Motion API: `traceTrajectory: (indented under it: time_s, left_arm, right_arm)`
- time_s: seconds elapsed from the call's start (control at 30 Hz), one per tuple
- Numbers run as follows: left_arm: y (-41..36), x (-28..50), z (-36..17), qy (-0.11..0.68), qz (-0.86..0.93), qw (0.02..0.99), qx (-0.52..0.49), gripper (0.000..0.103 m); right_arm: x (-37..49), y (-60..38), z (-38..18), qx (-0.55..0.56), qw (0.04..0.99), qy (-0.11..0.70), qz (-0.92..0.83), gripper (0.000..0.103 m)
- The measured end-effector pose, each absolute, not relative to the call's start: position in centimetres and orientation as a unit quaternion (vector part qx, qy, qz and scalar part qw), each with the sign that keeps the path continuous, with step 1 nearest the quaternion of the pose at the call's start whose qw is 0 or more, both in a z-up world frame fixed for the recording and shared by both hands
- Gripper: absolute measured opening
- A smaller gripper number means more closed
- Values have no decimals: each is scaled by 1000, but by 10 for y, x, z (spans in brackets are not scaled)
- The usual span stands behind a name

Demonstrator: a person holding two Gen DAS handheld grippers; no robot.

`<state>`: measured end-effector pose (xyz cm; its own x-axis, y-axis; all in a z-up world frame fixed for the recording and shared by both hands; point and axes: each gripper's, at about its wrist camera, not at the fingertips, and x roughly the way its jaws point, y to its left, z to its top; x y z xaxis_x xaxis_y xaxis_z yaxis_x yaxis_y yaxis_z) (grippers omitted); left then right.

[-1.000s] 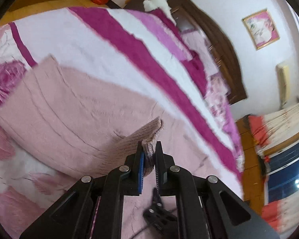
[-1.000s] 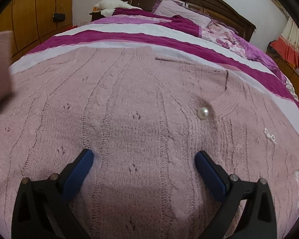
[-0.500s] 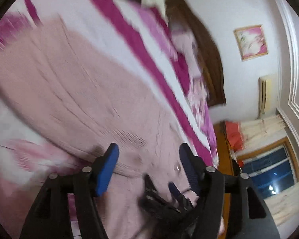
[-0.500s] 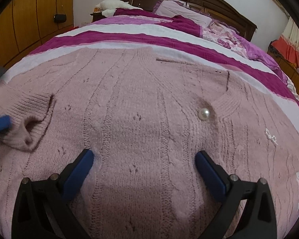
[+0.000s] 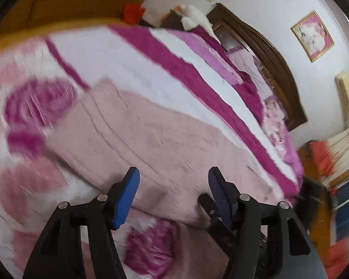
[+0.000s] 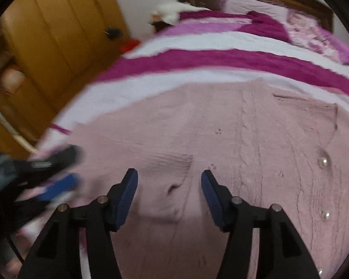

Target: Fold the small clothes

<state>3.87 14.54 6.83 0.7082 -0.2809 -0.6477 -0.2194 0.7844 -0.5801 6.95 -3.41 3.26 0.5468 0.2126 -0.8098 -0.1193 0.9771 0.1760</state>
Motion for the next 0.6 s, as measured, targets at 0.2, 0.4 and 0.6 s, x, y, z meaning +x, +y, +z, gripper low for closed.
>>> traceTrajectory:
  time_s: [0.2, 0.4, 0.6]
  left_arm:
    - [174, 35, 73, 373, -33, 864, -337, 38]
    - [192, 24, 58, 382, -61, 840, -380, 38]
    - [171, 31, 62, 378, -76, 852, -355, 38]
  right_arm:
    - [67, -22, 35, 51, 887, 442, 124, 9]
    - [45, -63, 82, 59, 920, 361, 143, 8]
    - [37, -137, 116, 71, 929, 345, 112, 8]
